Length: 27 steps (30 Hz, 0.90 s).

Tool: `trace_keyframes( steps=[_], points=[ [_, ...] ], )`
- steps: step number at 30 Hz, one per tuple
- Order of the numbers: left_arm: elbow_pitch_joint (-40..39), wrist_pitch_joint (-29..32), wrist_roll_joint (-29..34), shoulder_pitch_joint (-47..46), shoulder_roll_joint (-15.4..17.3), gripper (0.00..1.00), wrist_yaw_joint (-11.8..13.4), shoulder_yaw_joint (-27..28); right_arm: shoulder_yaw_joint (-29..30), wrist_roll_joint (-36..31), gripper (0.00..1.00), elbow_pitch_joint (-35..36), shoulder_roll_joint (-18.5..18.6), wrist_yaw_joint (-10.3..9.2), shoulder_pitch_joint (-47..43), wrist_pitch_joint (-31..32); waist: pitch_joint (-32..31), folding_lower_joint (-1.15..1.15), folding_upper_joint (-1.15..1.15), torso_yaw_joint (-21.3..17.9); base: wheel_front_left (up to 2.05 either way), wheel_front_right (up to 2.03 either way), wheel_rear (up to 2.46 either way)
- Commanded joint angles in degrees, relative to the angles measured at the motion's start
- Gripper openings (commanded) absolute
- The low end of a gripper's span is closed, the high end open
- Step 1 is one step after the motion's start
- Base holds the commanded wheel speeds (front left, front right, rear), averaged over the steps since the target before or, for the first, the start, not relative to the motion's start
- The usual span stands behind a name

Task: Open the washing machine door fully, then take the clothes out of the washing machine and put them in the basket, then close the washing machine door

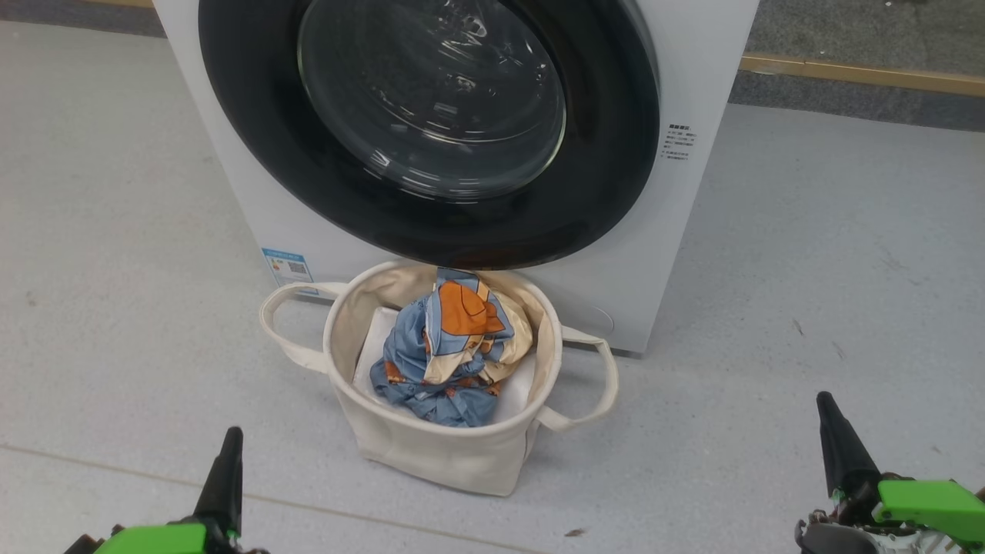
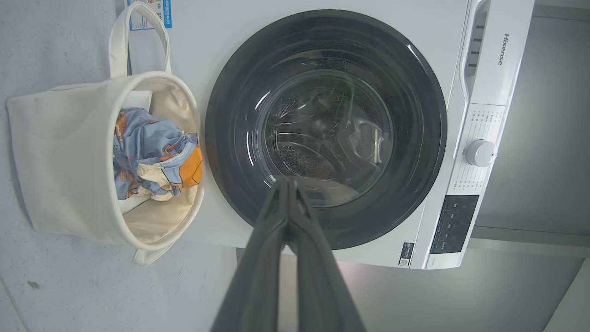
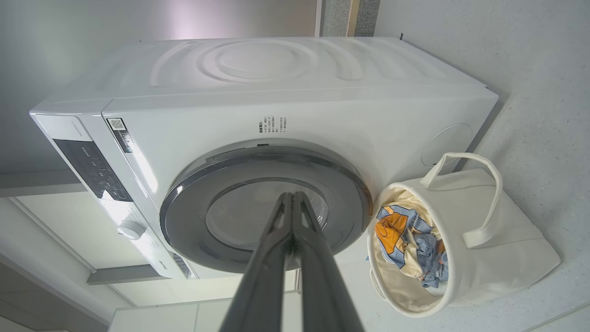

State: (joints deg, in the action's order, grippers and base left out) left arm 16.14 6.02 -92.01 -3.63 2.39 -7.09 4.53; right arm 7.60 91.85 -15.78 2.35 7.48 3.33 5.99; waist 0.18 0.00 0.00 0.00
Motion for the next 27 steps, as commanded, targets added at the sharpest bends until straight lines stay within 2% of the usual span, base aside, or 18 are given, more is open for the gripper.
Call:
trace_keyframes(
  steps=[1, 27],
  points=[
    [-2.1, 0.5, -0.2, -2.6, 0.5, 0.00, -0.4, 2.0, -1.1, 0.3, 0.00, 1.8, 0.5, 0.01, 2.9, 0.5, 0.0, 0.00, 0.00, 0.0, 0.00, 0.00, 0.00],
    [-2.1, 0.5, -0.2, -2.6, 0.5, 0.00, -0.4, 2.0, -1.1, 0.3, 0.00, 1.8, 0.5, 0.01, 2.9, 0.5, 0.0, 0.00, 0.00, 0.0, 0.00, 0.00, 0.00]
  ],
)
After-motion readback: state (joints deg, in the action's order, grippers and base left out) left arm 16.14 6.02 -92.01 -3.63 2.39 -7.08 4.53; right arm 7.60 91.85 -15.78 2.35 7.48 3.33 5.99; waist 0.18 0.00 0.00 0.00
